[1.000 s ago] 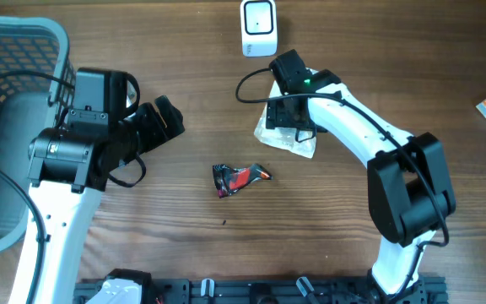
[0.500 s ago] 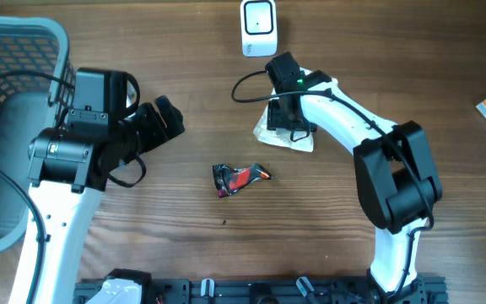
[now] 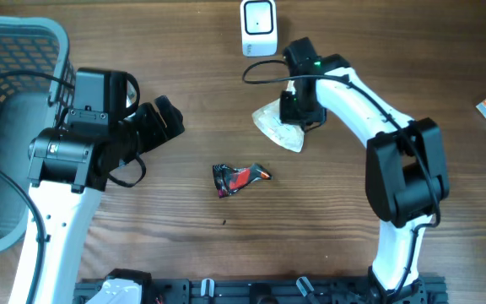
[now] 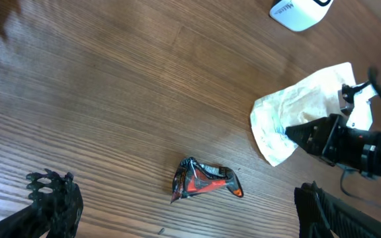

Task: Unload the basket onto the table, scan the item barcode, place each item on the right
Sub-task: 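Lift the clear bag up to the white scanner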

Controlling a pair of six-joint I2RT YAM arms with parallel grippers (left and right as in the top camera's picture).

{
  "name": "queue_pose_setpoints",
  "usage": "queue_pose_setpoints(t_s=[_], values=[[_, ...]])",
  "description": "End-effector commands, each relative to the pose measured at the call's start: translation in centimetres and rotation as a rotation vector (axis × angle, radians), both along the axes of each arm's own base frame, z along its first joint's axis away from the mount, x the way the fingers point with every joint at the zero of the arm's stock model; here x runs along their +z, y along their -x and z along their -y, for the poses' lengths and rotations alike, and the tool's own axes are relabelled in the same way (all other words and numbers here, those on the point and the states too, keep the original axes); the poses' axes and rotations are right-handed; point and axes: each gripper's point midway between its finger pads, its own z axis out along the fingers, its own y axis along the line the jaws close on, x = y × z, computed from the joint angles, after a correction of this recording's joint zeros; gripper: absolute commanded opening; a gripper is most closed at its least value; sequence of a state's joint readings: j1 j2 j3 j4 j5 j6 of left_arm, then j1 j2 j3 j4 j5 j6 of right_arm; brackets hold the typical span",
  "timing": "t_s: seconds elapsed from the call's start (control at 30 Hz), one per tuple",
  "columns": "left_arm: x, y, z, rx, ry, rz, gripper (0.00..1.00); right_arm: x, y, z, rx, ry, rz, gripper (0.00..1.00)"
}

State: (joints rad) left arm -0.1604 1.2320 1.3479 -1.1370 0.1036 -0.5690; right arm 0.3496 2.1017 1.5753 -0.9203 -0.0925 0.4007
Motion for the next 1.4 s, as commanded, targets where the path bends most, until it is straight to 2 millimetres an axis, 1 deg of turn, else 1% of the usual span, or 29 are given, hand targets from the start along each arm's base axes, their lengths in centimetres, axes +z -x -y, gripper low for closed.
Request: queue_pose_setpoints(t_s=[0.0,0.07,0.17,0.27,0.37,0.4,0.43,0.5,0.6,0.73,0.83,0.9,1.27,1.3,1.33,1.37], values=[[0.4,-0.1,0.1,-0.013,0.004,0.014,1.0,0.1,1.0,-1.0,0.049,-0.131,-0.056,0.05],[0.4,-0.1,0.1,-0.014,0.004,0.014,1.0,1.0,0.8,-0.8,0.046,-0.168,-0.051,0.05],[0.4,-0.1,0.1,-0.013,0.004,0.014,1.0,2.3,0.9,-1.1,0.075,-0.245,-0.044,0.05],[0.4,-0.1,0.1,-0.013,0.004,0.014,1.0,4.1,1.2,-2.3,0.133,-0.369,-0.037,0.05],[0.4,-0.1,0.1,-0.013,0.004,0.014,1.0,7.1,1.6,-4.1,0.211,-0.584,-0.017,0.05],[0.4,-0.1,0.1,-0.013,0.004,0.014,1.0,8.9,1.8,-4.9,0.256,-0.717,-0.002,0.05],[0.4,-0.1,0.1,-0.013,0.004,0.014,1.0,10.1,1.9,-5.2,0.28,-0.802,0.008,0.05],[0.4,-0.1,0.1,-0.013,0.004,0.014,1.0,12.4,1.9,-5.3,0.305,-0.958,0.03,0.05],[0.4,-0.1,0.1,-0.013,0.004,0.014,1.0,15.5,1.8,-4.7,0.305,-1.151,0.058,0.05],[0.4,-0.1,0.1,-0.013,0.004,0.014,1.0,17.7,1.9,-4.8,0.311,-1.287,0.068,0.05],[0.4,-0.1,0.1,-0.013,0.004,0.014,1.0,20.2,2.2,-5.0,0.329,-1.432,0.07,0.04],[0.4,-0.1,0.1,-0.014,0.004,0.014,1.0,21.1,2.2,-4.9,0.337,-1.482,0.07,0.05],[0.4,-0.1,0.1,-0.013,0.004,0.014,1.0,21.4,1.4,-5.1,0.325,-1.482,0.043,0.05],[0.4,-0.1,0.1,-0.013,0.004,0.014,1.0,21.2,1.3,-5.1,0.324,-1.472,0.044,0.04],[0.4,-0.1,0.1,-0.013,0.004,0.014,1.0,20.7,1.0,-5.1,0.303,-1.437,0.037,0.05],[0.4,-0.1,0.1,-0.013,0.004,0.014,1.0,19.6,0.5,-5.2,0.265,-1.371,0.026,0.05]])
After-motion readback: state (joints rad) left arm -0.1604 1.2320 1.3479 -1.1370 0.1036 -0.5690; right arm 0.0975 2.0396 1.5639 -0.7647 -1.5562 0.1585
